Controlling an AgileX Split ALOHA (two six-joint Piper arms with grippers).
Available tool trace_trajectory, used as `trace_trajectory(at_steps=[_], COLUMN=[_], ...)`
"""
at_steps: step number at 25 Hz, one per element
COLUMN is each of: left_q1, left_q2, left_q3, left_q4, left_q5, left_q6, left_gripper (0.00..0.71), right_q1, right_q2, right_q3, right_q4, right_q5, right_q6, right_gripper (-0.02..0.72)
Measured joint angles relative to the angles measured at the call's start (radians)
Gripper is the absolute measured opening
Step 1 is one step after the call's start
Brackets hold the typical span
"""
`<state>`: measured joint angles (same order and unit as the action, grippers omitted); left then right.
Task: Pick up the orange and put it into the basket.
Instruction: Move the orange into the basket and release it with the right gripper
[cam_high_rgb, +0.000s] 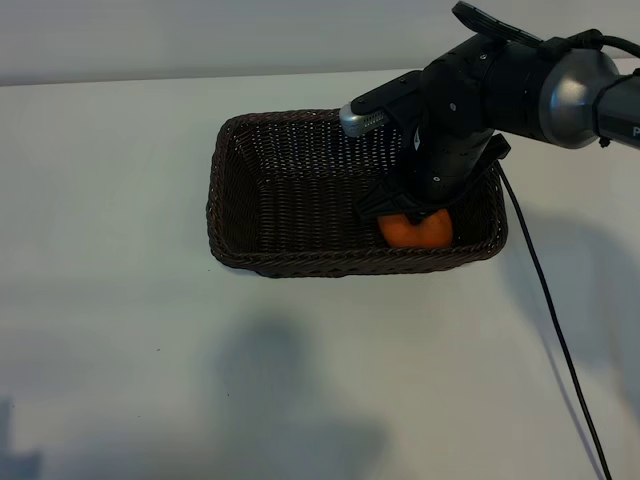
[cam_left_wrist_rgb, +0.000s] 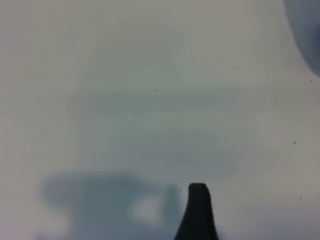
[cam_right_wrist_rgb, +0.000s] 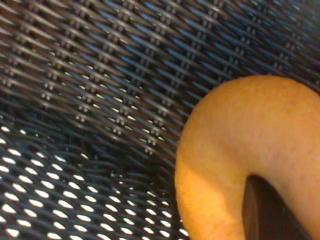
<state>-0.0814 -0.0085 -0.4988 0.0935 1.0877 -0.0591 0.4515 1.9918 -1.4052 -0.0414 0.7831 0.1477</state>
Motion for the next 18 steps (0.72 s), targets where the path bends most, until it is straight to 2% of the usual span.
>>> trace_trajectory(at_steps=[6, 9, 11, 16, 18], left_q1=[0.000, 0.000, 0.000, 0.000, 0.000], left_q2=[0.000, 0.000, 0.000, 0.000, 0.000], left_q3=[0.000, 0.000, 0.000, 0.000, 0.000], left_q4=[0.000, 0.000, 0.000, 0.000, 0.000], left_q5=[0.000, 0.000, 0.000, 0.000, 0.000], left_q6=[0.000, 0.000, 0.000, 0.000, 0.000], left_gripper=[0.592, 0.592, 0.592, 0.592, 0.592], right_q1=[0.000, 0.000, 0.000, 0.000, 0.000], right_q2=[0.000, 0.000, 0.000, 0.001, 0.001], right_q3=[0.000, -0.002, -0.012, -0.097, -0.144], right_q4=[0.000, 0.001, 0.014, 0.032, 0.041], right_q5=[0.000, 0.005, 0.025, 0.125, 0.183], right_q6=[-0.001, -0.003, -0.003, -0.014, -0.029], right_gripper=[0.085, 0.127, 0.205, 0.527, 0.603])
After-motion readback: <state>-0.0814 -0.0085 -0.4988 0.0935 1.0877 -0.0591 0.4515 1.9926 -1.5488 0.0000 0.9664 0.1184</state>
